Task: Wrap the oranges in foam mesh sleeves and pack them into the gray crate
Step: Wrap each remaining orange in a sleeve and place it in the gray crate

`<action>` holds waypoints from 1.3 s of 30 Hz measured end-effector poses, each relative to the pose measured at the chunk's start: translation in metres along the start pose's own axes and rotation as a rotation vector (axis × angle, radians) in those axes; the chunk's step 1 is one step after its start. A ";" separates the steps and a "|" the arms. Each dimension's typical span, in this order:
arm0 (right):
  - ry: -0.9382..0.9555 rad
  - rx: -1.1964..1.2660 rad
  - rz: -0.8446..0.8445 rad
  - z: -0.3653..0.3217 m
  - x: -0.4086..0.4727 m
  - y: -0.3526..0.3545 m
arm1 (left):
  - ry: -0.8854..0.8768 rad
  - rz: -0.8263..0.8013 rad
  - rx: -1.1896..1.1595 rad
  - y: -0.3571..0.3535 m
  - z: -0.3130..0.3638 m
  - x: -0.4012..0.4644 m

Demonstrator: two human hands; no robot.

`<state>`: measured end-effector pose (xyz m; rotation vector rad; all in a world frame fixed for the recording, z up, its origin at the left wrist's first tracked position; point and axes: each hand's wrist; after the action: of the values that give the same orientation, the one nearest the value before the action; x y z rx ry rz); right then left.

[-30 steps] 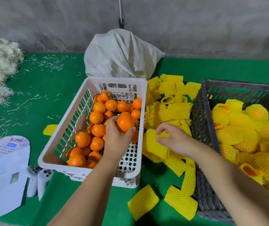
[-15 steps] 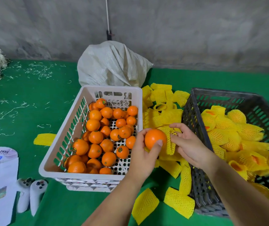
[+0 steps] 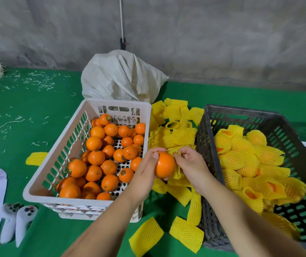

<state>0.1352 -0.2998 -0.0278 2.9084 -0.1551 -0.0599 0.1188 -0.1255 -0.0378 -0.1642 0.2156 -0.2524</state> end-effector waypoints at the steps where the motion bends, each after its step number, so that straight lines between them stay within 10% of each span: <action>1: -0.005 -0.035 0.006 0.000 -0.002 0.000 | 0.005 -0.005 -0.004 0.001 -0.001 0.000; 9: 0.032 -0.055 0.041 -0.002 -0.007 0.005 | 0.051 -0.202 0.232 -0.012 0.006 -0.005; 19: -0.019 0.011 0.037 -0.005 -0.002 0.004 | -0.091 0.124 0.102 -0.010 -0.001 -0.002; 31: 0.146 0.094 0.063 -0.001 0.003 0.002 | -0.016 -0.119 0.275 -0.004 -0.004 0.005; 39: 0.287 0.134 0.135 -0.006 -0.001 0.008 | -0.180 0.115 0.358 -0.016 -0.008 0.000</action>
<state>0.1342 -0.3061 -0.0198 2.9885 -0.3147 0.4029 0.1135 -0.1418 -0.0422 0.1796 -0.0011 -0.1573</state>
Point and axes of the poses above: each hand's wrist, its own x-axis towards the middle knuckle, its own y-axis out of the back of the hand, z = x × y, and after that the axes turned 8 degrees about y, right-handed
